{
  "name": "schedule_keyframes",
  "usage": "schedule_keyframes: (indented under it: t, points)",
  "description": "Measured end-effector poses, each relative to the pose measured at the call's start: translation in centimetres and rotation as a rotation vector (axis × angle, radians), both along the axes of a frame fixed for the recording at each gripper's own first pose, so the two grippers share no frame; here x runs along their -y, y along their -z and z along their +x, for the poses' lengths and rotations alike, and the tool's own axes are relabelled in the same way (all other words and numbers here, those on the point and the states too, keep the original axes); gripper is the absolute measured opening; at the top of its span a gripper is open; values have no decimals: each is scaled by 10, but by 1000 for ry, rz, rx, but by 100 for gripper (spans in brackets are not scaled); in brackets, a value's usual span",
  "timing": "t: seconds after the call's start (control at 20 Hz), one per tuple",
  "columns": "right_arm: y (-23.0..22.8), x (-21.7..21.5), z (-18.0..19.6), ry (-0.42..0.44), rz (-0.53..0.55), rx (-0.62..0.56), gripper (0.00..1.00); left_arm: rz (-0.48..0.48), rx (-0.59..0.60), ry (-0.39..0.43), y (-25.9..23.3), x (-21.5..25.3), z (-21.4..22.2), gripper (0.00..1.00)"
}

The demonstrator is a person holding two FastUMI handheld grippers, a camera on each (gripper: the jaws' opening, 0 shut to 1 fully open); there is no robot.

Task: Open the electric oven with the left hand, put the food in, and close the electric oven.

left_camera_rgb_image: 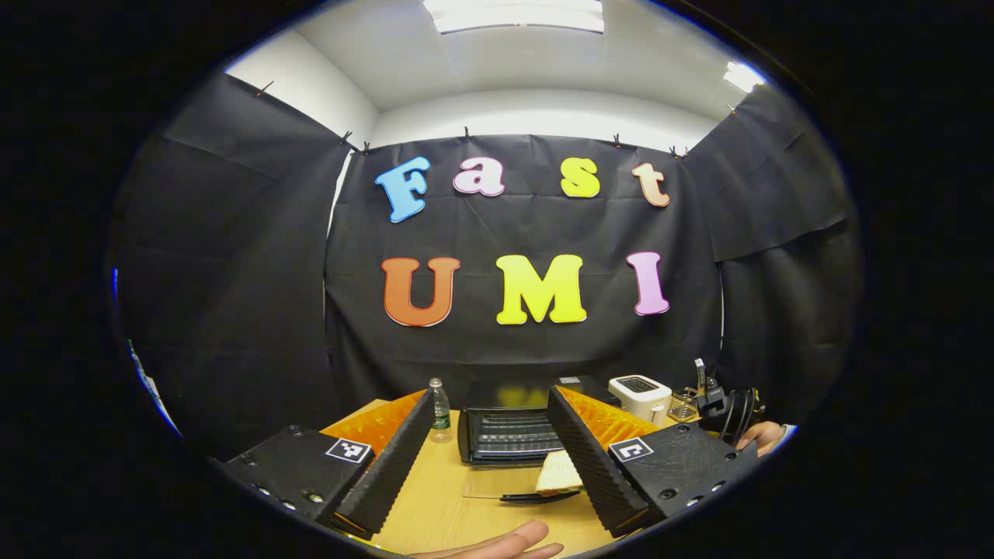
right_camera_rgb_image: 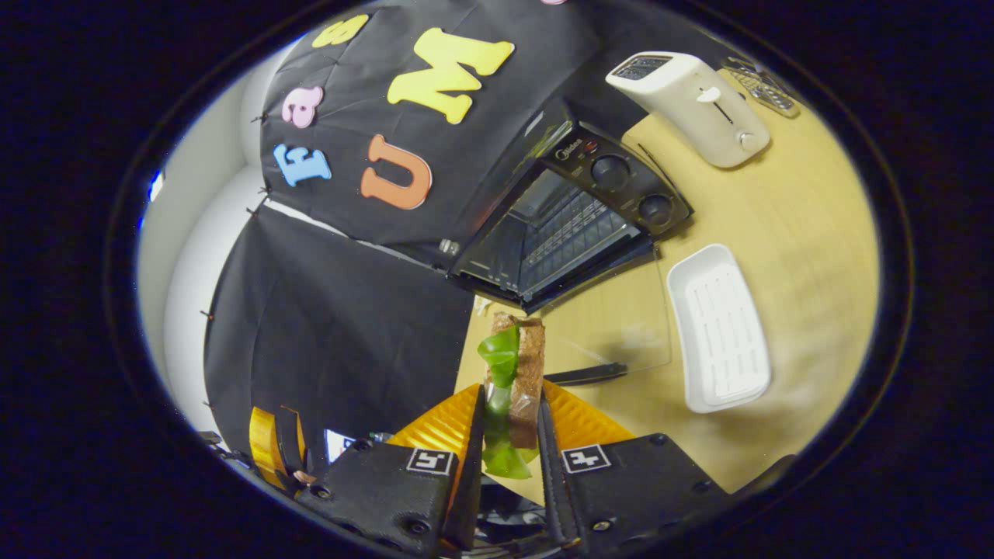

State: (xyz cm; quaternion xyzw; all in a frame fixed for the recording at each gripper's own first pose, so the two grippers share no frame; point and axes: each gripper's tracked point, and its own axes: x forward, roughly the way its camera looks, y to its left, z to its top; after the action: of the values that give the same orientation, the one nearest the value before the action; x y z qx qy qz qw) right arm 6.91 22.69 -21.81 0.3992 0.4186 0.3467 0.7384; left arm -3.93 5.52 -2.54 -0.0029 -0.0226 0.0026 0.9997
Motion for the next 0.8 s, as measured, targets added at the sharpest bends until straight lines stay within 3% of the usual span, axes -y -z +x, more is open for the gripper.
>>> schedule_keyframes:
  t: [0.2, 0.35, 0.6, 0.8]
  points:
    - [11, -49, 16, 137, 99, -8, 37, 14, -6, -3, 12, -18, -10, 95]
    - [17, -73, 35, 206, 101, 16, 37, -16, -9, -13, 17, -39, -17, 95]
    - [18, -99, 95, 363, 112, 100, 37, -48, -18, -32, 21, -68, -24, 95]
    - [26, -105, 151, 552, 67, 183, 37, -27, -61, -12, 33, -70, -25, 94]
